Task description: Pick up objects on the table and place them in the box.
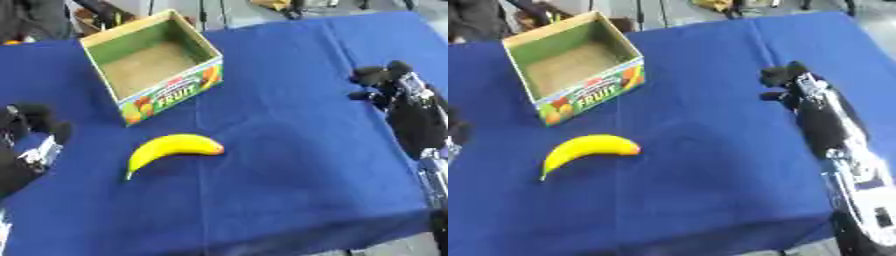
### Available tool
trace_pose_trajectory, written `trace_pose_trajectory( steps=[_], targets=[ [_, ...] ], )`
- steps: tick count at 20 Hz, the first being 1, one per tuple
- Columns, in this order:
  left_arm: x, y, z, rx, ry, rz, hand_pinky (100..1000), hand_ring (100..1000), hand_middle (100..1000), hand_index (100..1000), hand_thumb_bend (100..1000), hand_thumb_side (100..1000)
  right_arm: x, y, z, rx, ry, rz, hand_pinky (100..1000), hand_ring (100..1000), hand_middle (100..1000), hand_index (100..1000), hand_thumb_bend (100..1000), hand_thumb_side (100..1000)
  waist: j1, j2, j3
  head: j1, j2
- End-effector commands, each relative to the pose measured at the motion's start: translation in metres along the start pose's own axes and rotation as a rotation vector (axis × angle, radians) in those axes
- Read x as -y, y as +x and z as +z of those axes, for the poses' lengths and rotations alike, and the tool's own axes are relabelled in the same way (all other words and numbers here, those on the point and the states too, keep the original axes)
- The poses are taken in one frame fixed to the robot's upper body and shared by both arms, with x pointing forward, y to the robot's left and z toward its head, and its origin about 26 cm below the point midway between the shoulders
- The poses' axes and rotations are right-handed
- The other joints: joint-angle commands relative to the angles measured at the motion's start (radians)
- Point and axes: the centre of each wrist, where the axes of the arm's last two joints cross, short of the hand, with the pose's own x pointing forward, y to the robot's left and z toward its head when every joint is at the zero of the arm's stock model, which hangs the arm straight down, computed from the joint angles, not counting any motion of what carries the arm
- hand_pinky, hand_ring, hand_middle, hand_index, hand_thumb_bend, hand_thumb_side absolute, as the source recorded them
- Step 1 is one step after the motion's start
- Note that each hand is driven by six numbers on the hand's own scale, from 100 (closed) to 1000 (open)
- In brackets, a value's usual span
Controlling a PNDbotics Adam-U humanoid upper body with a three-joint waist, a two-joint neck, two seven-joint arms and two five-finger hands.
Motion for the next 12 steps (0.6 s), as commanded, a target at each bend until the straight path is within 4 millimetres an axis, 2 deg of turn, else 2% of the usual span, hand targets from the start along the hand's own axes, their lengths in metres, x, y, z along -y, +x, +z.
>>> trace_pose_trajectory(
  steps=[1, 6, 12],
  targets=[
    [-0.008, 0.006, -0.006, 0.025, -0.026, -0.077, 646, 596, 561, 697, 636, 435, 0.002, 0.005, -0.003, 0.020, 0.005, 0.017, 734, 820, 735, 586, 100, 803, -0.002, -0.011, 0.000, -0.003, 0.005],
    [-0.009, 0.014, -0.016, 0.031, -0.097, -0.185, 655, 607, 577, 715, 546, 392, 0.002, 0.005, -0.003, 0.017, 0.008, 0.016, 735, 821, 735, 586, 100, 803, -0.002, -0.014, -0.003, -0.001, 0.005],
    [-0.003, 0.027, -0.033, 0.042, -0.196, -0.308, 651, 605, 584, 728, 514, 366, 0.002, 0.005, -0.003, 0.015, 0.014, 0.016, 735, 821, 735, 586, 100, 803, 0.000, -0.019, -0.007, 0.001, 0.005]
  ],
)
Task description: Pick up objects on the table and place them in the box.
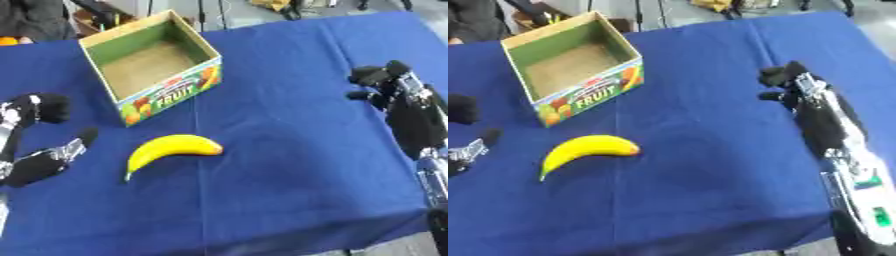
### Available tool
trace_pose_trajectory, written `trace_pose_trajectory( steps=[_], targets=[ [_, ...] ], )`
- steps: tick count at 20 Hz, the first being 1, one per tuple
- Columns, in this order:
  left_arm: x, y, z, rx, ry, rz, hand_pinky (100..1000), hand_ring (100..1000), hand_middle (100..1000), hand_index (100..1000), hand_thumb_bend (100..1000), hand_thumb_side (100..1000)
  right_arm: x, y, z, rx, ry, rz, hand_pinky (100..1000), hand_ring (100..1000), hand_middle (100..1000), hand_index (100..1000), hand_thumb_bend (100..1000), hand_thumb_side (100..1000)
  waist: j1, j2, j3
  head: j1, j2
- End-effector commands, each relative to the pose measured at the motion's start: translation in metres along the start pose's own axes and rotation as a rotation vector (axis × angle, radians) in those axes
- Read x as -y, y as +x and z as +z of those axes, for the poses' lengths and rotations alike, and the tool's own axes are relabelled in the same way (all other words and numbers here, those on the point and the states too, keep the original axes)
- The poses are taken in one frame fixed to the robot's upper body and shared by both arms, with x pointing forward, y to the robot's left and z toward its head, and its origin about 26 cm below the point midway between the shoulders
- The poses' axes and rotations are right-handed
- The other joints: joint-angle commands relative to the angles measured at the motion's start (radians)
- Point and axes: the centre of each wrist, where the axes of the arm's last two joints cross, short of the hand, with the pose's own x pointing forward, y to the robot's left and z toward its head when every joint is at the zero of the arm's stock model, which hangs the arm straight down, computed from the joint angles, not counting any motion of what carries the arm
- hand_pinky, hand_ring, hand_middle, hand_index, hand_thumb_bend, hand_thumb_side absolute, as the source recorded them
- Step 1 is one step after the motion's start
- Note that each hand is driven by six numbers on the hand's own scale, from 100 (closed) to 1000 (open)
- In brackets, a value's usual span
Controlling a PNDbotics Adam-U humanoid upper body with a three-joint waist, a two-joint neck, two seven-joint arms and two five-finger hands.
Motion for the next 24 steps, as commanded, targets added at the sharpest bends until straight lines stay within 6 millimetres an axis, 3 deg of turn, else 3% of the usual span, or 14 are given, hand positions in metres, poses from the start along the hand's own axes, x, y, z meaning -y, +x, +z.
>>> trace_pose_trajectory(
  steps=[1, 10, 24],
  targets=[
    [-0.005, 0.010, -0.012, 0.024, -0.065, -0.099, 645, 601, 583, 730, 510, 365, 0.002, 0.005, -0.003, 0.016, 0.014, 0.016, 735, 821, 735, 587, 100, 803, -0.001, -0.016, -0.003, 0.002, 0.005],
    [0.018, 0.021, -0.040, 0.044, -0.239, -0.274, 620, 575, 560, 725, 495, 356, 0.001, 0.005, -0.003, 0.016, 0.022, 0.014, 735, 821, 735, 587, 100, 804, -0.001, -0.016, -0.013, 0.011, 0.005],
    [0.052, 0.008, -0.056, 0.042, -0.394, -0.368, 602, 566, 558, 733, 520, 374, 0.000, 0.004, -0.004, 0.013, 0.028, 0.014, 734, 821, 734, 586, 100, 803, 0.001, -0.016, -0.017, 0.014, 0.005]
  ],
)
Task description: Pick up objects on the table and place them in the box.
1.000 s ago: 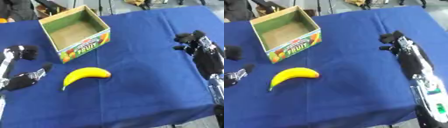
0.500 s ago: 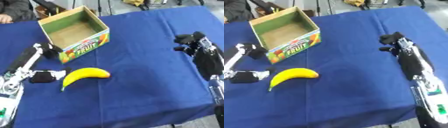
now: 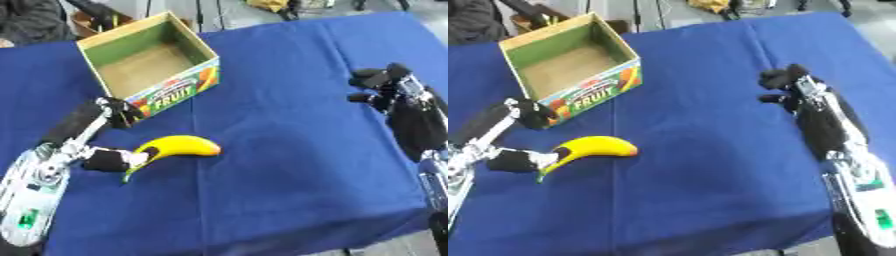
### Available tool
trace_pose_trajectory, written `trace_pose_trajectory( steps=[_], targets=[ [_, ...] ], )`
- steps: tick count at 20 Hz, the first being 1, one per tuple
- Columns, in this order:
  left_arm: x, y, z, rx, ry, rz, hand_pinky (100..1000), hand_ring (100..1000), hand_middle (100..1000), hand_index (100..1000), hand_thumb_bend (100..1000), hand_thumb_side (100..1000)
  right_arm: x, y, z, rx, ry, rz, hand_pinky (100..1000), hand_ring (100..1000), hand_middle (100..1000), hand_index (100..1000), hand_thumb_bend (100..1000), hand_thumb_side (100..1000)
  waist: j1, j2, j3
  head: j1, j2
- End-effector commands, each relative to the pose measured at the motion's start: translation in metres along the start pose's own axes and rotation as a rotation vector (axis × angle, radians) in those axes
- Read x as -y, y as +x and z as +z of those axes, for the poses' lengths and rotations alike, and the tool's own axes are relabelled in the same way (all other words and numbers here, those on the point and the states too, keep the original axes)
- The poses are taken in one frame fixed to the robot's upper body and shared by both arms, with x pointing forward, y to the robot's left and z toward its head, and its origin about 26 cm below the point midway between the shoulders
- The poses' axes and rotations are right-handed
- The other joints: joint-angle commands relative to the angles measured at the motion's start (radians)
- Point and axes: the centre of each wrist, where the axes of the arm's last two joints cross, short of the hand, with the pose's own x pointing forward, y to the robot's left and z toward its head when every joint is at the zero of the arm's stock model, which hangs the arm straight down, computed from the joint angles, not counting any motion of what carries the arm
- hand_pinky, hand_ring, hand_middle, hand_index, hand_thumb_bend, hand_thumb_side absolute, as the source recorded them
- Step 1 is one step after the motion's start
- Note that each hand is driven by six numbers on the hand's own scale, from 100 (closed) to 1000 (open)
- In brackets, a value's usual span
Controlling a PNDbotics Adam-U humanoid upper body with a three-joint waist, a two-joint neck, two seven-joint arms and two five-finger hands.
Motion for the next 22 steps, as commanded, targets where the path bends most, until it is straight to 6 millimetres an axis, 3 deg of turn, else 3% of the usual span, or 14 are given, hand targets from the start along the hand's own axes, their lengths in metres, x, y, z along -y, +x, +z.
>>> trace_pose_trajectory(
  steps=[1, 22],
  targets=[
    [-0.003, 0.002, -0.006, 0.017, -0.010, -0.029, 602, 565, 558, 734, 521, 375, 0.002, 0.005, -0.003, 0.017, 0.010, 0.018, 735, 821, 735, 586, 100, 803, 0.000, -0.013, -0.003, 0.001, 0.005],
    [0.016, 0.000, -0.031, 0.009, -0.066, -0.067, 570, 533, 529, 717, 442, 354, 0.001, 0.004, -0.003, 0.011, 0.017, 0.018, 735, 822, 735, 586, 100, 806, 0.004, -0.012, -0.014, 0.004, 0.005]
  ],
)
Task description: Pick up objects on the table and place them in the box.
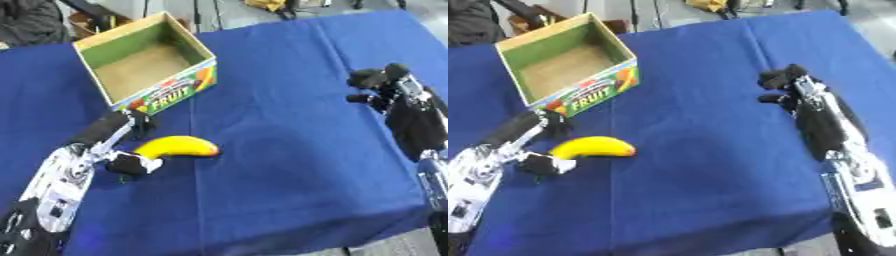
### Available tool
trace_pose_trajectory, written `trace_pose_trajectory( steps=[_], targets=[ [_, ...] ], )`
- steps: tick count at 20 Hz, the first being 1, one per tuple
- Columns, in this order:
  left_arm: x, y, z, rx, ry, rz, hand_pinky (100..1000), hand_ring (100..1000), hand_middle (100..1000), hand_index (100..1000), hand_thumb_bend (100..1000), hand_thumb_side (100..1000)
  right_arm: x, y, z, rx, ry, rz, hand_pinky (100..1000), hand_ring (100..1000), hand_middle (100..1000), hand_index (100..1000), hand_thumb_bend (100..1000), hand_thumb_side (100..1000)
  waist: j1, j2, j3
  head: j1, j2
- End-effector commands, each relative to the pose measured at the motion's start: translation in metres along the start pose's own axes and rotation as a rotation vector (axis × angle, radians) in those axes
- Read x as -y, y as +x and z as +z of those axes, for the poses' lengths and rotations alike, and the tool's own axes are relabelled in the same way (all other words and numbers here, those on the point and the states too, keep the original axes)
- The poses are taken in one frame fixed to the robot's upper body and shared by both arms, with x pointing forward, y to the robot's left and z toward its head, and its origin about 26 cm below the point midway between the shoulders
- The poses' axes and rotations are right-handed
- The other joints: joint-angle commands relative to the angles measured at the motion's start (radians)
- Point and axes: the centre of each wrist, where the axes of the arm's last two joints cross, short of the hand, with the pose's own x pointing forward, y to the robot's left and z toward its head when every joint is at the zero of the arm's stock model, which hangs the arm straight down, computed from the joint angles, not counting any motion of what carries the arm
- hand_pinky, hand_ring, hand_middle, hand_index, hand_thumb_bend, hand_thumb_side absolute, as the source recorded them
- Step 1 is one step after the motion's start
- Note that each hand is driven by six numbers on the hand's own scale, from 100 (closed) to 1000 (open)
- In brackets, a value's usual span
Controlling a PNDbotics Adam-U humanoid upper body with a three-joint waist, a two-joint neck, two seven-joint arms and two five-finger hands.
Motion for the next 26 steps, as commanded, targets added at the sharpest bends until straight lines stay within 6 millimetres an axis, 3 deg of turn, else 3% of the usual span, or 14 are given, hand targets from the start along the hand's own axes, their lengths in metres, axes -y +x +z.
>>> trace_pose_trajectory(
  steps=[1, 26],
  targets=[
    [-0.007, 0.004, -0.005, 0.018, 0.010, -0.028, 569, 533, 528, 716, 441, 354, 0.001, 0.005, -0.003, 0.014, 0.010, 0.019, 735, 822, 735, 586, 100, 806, -0.002, -0.012, -0.002, 0.002, 0.005],
    [0.012, -0.001, -0.013, 0.020, -0.090, -0.123, 533, 501, 498, 692, 412, 301, 0.002, 0.004, -0.003, 0.010, 0.013, 0.020, 736, 823, 736, 587, 100, 806, 0.003, -0.012, -0.009, 0.000, 0.005]
  ],
)
